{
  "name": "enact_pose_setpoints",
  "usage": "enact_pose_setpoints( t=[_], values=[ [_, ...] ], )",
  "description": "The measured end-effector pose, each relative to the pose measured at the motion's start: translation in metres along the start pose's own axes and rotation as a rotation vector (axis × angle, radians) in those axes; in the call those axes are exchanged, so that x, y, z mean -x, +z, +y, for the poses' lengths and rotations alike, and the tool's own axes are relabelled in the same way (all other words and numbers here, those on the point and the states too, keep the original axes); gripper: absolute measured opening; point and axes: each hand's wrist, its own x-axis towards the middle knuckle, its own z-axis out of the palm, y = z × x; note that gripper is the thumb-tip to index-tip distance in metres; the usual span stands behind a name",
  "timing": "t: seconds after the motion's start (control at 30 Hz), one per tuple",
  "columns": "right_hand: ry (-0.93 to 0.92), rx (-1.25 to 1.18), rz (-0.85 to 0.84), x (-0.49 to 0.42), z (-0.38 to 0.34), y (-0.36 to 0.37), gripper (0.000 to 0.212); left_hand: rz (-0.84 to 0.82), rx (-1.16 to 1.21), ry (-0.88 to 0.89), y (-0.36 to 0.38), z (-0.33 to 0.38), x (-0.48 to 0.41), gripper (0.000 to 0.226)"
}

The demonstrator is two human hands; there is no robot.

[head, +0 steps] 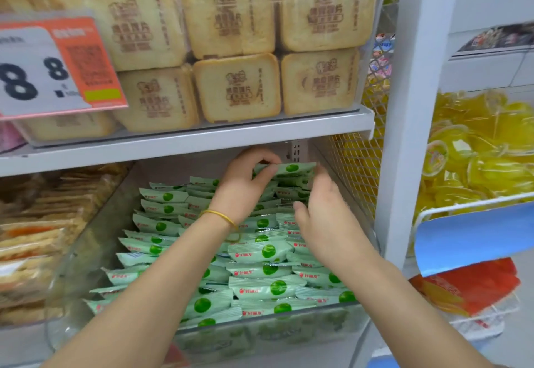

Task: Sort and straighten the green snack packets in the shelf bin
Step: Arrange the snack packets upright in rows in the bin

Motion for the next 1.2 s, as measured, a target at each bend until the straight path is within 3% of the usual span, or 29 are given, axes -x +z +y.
enact_pose_setpoints(
  t=[0.2, 0.33, 0.43, 0.57, 0.8, 1.2],
  values=[
    [-0.063, -0.262, 0.043, 0.006, -0.015, -0.009, 0.017, 0.138, 0.091, 0.134, -0.031, 0.028, 0.048, 0.015],
    [-0.103, -0.481, -0.005, 0.015, -0.025, -0.02, 0.008, 0.17, 0.23, 0.1, -0.047, 0.035, 0.073, 0.02],
    [-0.045, -0.684, -0.074, 0.021, -0.029, -0.025, 0.01, 0.004, 0.451, 0.02, -0.056, 0.038, 0.088, 0.045],
    [0.094, -0.782, -0.205, 0.026, -0.027, -0.025, 0.015, -0.201, 0.381, 0.001, -0.06, 0.034, 0.1, 0.059],
    [0.14, -0.839, -0.329, 0.021, -0.021, -0.019, 0.025, -0.286, 0.493, -0.112, -0.066, 0.03, 0.103, 0.07],
    [0.132, -0.868, -0.366, 0.015, -0.018, -0.021, 0.028, -0.329, 0.508, -0.124, -0.068, 0.03, 0.101, 0.079]
  ],
)
